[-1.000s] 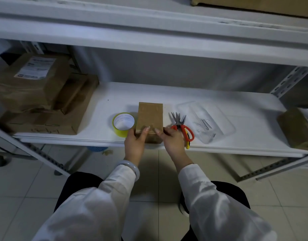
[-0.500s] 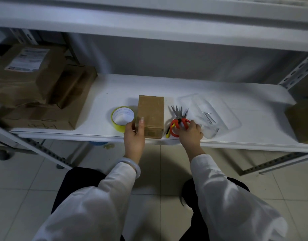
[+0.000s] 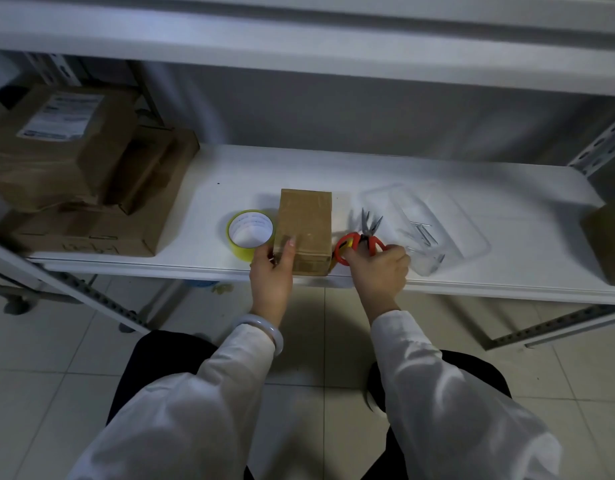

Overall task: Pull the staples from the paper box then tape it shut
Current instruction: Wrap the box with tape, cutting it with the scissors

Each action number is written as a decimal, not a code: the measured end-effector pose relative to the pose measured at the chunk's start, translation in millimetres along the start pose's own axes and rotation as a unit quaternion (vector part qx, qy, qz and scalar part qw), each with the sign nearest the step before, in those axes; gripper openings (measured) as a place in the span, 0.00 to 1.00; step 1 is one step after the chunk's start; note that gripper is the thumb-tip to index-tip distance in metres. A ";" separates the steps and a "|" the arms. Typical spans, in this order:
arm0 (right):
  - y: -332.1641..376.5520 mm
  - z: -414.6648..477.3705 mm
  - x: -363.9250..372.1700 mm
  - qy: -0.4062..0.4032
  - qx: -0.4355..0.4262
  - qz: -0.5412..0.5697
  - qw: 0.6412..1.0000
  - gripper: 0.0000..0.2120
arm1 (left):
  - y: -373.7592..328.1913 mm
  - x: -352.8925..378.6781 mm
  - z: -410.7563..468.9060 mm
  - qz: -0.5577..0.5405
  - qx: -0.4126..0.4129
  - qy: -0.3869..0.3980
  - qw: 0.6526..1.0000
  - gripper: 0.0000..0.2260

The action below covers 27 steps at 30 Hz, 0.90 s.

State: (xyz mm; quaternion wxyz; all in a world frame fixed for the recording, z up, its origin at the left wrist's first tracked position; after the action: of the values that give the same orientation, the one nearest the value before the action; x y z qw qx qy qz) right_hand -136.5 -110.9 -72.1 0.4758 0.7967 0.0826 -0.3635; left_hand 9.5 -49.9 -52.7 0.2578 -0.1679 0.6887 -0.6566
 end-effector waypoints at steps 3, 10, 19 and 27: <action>-2.2 -9.3 -2.1 -0.041 0.006 -0.066 0.997 0.34 | 1.1 -0.3 0.5 0.003 -0.003 -0.002 1.000 0.09; 4.0 2.9 -2.9 0.031 0.020 -0.080 0.996 0.33 | 5.9 -0.5 2.5 -0.006 -0.006 0.002 1.000 0.11; 15.9 22.4 2.7 0.094 -0.008 -0.092 0.991 0.15 | 9.0 -2.0 6.0 0.001 -0.012 0.013 1.000 0.05; 24.7 27.0 7.5 0.153 -0.054 -0.126 0.979 0.16 | 6.4 -0.9 5.5 0.011 -0.004 0.010 1.000 0.05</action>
State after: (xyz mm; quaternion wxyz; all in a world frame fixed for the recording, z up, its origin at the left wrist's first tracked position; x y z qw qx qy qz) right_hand -132.8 -147.8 -67.4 0.4498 0.7993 0.2740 -0.2895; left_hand 14.1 -53.4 -59.0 0.2574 -0.1547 0.6959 -0.6523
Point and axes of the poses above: each hand's wrist, its own z-axis towards the middle knuckle, its own x-axis out of the palm, y = z × x, the point moved 2 cm from there along z, towards the middle knuckle, and after that the axes turned 10 degrees about x, right-handed, at the moved point
